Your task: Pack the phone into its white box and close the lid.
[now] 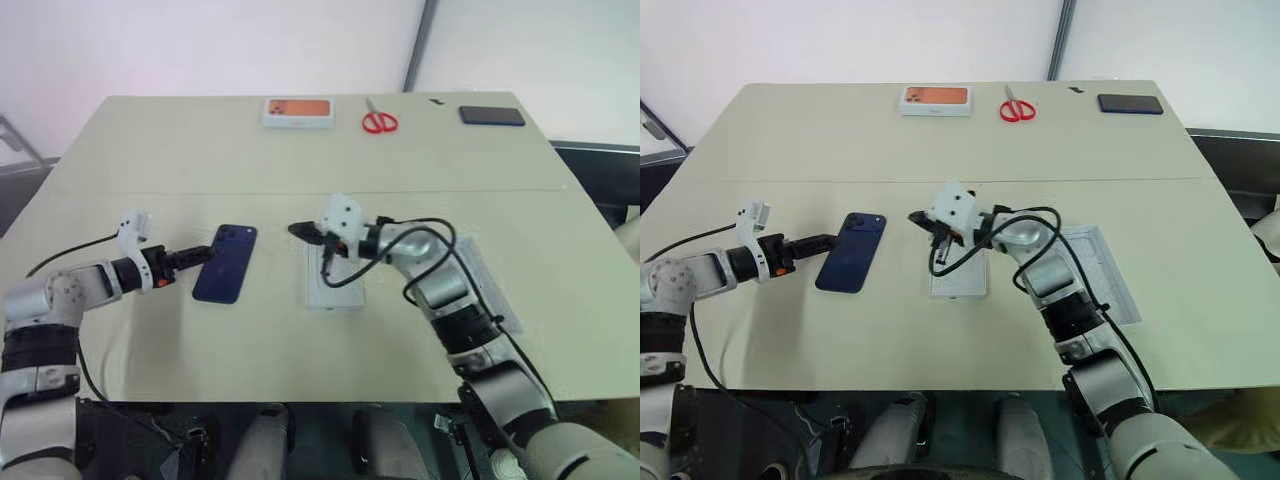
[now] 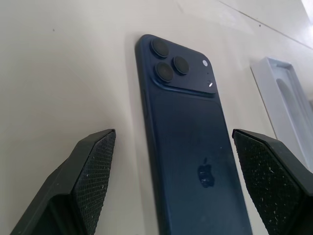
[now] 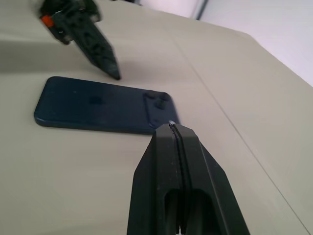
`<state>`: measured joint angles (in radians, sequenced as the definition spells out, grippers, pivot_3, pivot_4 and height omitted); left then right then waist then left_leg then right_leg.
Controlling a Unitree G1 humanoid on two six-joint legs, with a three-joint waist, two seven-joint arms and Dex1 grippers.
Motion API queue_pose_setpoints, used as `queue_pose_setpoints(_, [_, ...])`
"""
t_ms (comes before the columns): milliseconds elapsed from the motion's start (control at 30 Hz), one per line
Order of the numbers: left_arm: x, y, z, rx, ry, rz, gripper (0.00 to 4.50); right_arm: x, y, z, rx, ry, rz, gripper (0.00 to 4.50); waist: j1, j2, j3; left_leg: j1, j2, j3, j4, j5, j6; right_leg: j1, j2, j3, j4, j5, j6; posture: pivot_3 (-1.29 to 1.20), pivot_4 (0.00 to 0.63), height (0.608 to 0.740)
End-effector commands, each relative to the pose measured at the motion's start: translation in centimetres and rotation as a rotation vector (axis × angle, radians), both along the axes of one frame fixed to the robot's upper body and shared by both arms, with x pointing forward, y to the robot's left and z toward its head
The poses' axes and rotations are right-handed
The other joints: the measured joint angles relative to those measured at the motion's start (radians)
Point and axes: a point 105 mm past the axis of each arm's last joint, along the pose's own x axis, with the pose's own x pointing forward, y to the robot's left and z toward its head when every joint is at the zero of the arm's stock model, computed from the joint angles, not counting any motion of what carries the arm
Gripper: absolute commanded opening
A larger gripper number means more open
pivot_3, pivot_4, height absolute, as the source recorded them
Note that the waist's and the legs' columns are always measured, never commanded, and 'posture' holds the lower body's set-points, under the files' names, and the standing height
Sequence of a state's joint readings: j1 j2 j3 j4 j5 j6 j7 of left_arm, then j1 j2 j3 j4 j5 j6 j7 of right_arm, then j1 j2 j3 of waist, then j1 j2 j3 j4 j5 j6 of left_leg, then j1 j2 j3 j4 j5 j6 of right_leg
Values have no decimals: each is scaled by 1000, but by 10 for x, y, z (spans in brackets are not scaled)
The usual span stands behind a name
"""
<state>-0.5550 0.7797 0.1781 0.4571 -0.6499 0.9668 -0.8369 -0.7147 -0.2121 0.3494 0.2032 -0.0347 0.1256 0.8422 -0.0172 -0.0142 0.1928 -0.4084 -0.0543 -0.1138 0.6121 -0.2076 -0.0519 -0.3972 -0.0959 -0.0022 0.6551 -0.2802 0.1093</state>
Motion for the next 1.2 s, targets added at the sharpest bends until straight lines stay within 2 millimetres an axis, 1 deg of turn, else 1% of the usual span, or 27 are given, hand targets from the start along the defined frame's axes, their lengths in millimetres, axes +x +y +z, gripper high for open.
queue_pose_setpoints(33, [5, 3, -2, 48, -2, -31, 4051, -5, 23, 1, -53, -21, 37, 19, -2, 0, 0, 0, 0, 0, 0, 0, 0, 0, 0, 0, 0, 0, 0, 0, 150, 740])
queue_pose_setpoints(67, [7, 2, -3, 48, 2, -39, 4051, -5, 27, -1, -67, -15, 37, 19, -3, 0, 0, 0, 0, 0, 0, 0, 0, 0, 0, 0, 1, 0, 0, 0, 150, 740])
queue_pose_setpoints(100, [8, 2, -8, 59, 16, -43, 4051, -3, 30, -8, -104, 3, 28, 19, -3, 0, 0, 0, 0, 0, 0, 0, 0, -1, 0, 0, 1, 0, 0, 0, 150, 740])
queue_pose_setpoints(200, [0, -14, -23, 62, 76, -141, 4051, -4, 37, -23, -184, 56, 26, 19, -2, 0, 0, 0, 0, 0, 0, 0, -1, -1, 0, 0, 3, 0, 0, 0, 150, 740])
queue_pose_setpoints(267, [-3, -21, -32, 40, 118, -169, 4051, 0, 41, -25, -203, 69, 6, 19, -2, 0, 0, 0, 0, 0, 0, 0, -1, -1, 0, 0, 3, 0, 0, 0, 150, 740])
queue_pose_setpoints(367, [-11, -32, -38, -21, 167, -208, 4051, 6, 44, -29, -226, 84, -32, 19, -1, 1, -1, 0, 0, 0, 0, 0, -1, -1, 0, 0, 3, 0, 0, 0, 150, 740])
queue_pose_setpoints(500, [-22, -42, -51, -27, 216, -252, 4051, 9, 43, -40, -275, 111, -60, 19, -1, 1, -2, 0, -1, 0, 0, 0, 0, -1, -1, 0, 4, 0, 0, 0, 150, 740])
queue_pose_setpoints(667, [-23, -52, -51, -58, 226, -262, 4051, 8, 45, -43, -279, 146, -68, 19, 1, 4, -5, 1, -1, 0, 0, 0, 0, 0, -1, 0, 4, 0, 0, 0, 150, 740])
queue_pose_setpoints(800, [-24, -61, -51, -76, 237, -276, 4051, 11, 45, -45, -292, 178, -93, 19, 2, 5, -6, 1, -1, 0, 0, 0, 0, 0, -1, 0, 4, 0, 0, 0, 150, 740])
queue_pose_setpoints(933, [-26, -70, -51, -103, 252, -289, 4051, 10, 46, -48, -310, 175, -84, 19, 3, 5, -8, 2, -1, 0, 1, 0, 0, 1, -1, 0, 4, 0, 0, 0, 150, 740])
queue_pose_setpoints(1100, [-28, -85, -44, -205, 281, -309, 4051, 8, 46, -50, -314, 180, -79, 19, 3, 8, -11, 2, -2, 0, 1, 0, 0, 1, -1, 0, 3, 0, 0, 0, 150, 740])
queue_pose_setpoints(1200, [-26, -89, -37, -257, 286, -303, 4051, 8, 43, -51, -318, 184, -81, 19, 3, 7, -11, 2, -2, -1, 1, 0, 0, 1, -1, 0, 3, 0, 1, 0, 150, 740])
